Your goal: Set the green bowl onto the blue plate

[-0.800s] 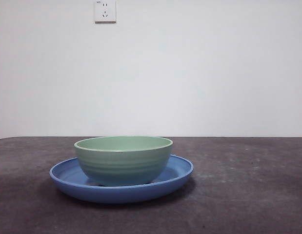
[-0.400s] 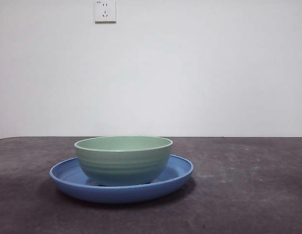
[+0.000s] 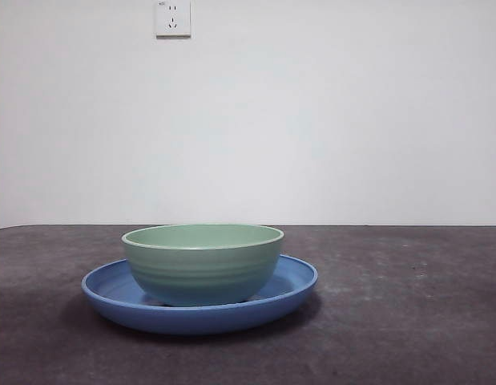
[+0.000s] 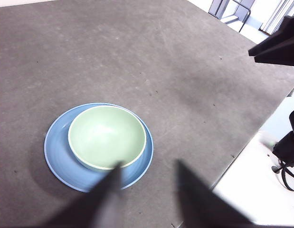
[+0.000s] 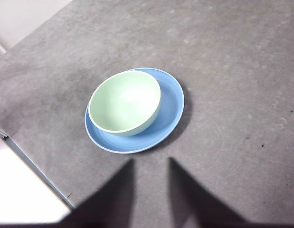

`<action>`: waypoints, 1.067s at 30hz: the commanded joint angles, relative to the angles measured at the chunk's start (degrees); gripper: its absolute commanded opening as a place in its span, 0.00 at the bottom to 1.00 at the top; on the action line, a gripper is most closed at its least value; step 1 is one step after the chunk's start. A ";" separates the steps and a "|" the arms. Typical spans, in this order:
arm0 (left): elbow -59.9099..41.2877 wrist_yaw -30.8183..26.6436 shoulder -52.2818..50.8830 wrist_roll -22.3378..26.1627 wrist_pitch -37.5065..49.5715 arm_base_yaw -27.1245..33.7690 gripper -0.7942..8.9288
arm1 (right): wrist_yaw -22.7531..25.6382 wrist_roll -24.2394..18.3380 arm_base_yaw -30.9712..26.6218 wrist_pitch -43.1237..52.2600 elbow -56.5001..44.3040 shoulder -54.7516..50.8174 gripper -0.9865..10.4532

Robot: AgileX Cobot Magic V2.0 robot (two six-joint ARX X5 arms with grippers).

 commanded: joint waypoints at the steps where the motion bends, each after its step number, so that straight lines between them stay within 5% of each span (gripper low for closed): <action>1: 0.66 0.11 0.15 -0.15 0.68 -0.26 0.11 | -0.22 0.46 0.35 0.72 0.37 0.28 0.10; 21: 0.59 0.13 -0.39 -0.13 0.72 1.16 0.11 | -0.17 0.39 0.35 0.74 0.37 0.28 0.10; 32: -7.82 0.11 -2.95 2.38 8.26 20.55 0.11 | -0.17 0.39 0.35 0.76 0.37 0.28 0.10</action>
